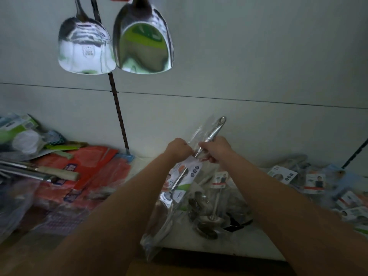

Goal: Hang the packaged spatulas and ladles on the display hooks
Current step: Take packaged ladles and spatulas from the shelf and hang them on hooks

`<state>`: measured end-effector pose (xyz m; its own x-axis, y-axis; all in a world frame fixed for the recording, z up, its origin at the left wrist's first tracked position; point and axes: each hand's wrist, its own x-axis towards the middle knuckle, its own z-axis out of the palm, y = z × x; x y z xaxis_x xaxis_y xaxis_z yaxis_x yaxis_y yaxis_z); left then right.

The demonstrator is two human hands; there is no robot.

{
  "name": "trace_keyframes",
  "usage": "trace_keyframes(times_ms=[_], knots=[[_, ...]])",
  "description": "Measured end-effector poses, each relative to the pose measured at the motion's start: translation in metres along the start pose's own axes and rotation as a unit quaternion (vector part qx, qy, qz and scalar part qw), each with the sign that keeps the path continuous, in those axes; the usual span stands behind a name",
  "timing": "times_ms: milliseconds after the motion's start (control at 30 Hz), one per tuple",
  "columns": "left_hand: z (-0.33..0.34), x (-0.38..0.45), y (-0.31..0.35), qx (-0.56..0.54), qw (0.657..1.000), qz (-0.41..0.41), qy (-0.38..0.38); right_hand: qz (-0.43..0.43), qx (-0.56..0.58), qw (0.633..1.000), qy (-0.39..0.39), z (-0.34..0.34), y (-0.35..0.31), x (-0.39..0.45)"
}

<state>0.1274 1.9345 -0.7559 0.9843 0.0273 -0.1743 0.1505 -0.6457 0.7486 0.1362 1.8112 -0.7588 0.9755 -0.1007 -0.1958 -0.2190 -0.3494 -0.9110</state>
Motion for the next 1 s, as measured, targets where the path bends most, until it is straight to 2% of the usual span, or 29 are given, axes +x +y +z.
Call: trace_keyframes(times_ms=[167,267,400,567,800,1000], knots=[[-0.026,-0.024,0.016,-0.007,0.999,0.038,0.023,-0.049,-0.001,0.999,-0.006,-0.005,-0.029,-0.031],[-0.045,-0.04,0.034,-0.106,0.99,0.061,0.075,-0.077,-0.008,0.997,-0.005,-0.003,-0.043,-0.051],[-0.057,-0.073,0.066,-0.217,0.971,0.091,0.043,-0.117,-0.014,0.993,-0.004,-0.003,-0.056,-0.077],[-0.073,-0.108,0.09,-0.192,0.973,0.131,0.012,-0.143,-0.042,0.989,0.011,-0.023,-0.077,-0.109],[-0.103,-0.145,0.122,-0.223,0.959,0.167,0.051,-0.196,-0.054,0.979,0.033,-0.043,-0.122,-0.147],[-0.136,-0.18,0.137,-0.252,0.952,0.158,0.078,-0.224,-0.072,0.971,0.037,-0.044,-0.158,-0.188]])
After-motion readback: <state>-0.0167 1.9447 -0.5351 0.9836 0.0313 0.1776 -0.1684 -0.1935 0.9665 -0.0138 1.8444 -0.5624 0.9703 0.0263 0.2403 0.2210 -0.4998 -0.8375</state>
